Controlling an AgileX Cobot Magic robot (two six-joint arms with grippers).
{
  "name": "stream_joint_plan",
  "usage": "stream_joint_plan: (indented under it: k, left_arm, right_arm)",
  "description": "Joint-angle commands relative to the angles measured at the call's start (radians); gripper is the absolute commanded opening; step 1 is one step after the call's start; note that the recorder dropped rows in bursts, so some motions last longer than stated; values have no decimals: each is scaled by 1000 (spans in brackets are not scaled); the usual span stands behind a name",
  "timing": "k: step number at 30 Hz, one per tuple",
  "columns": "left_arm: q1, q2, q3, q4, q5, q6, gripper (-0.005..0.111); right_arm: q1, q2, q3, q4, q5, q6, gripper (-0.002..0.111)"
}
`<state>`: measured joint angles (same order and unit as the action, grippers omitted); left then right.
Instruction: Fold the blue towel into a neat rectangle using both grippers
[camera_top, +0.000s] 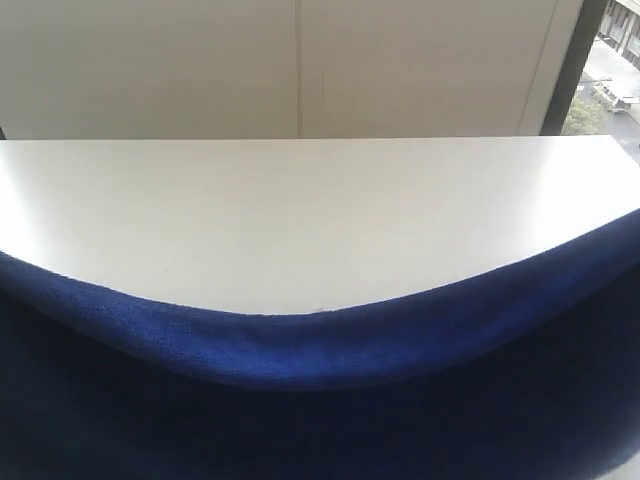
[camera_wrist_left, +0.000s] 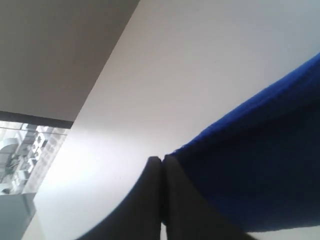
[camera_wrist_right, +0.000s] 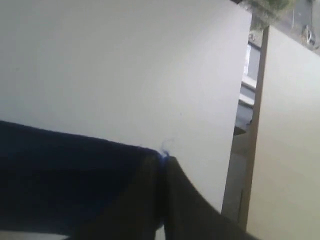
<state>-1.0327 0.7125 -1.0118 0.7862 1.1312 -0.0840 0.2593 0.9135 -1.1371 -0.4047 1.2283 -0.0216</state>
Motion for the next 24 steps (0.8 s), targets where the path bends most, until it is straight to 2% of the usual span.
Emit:
stream_joint_plan:
  k: [1, 6, 11, 13, 19, 24]
  left_arm:
    - [-4, 54, 58, 107, 90, -16, 0]
    - [-4, 51, 44, 80, 90, -47, 0]
    - [-4, -6, 34, -188, 90, -24, 0]
    - [-4, -20, 34, -243, 90, -24, 0]
    - [-4, -18, 34, -150, 90, -25, 0]
    - [-4, 22, 56, -52, 90, -32, 0]
  right_arm:
    - [-2, 68, 40, -44, -67, 47, 0]
    - [-2, 59, 41, -32, -45, 74, 0]
    - [-2, -26, 43, 5, -7, 49, 0]
    - [-2, -77, 43, 15, -7, 44, 0]
    - [-2, -118, 62, 9, -7, 48, 0]
    - [-2, -35, 152, -78, -26, 82, 0]
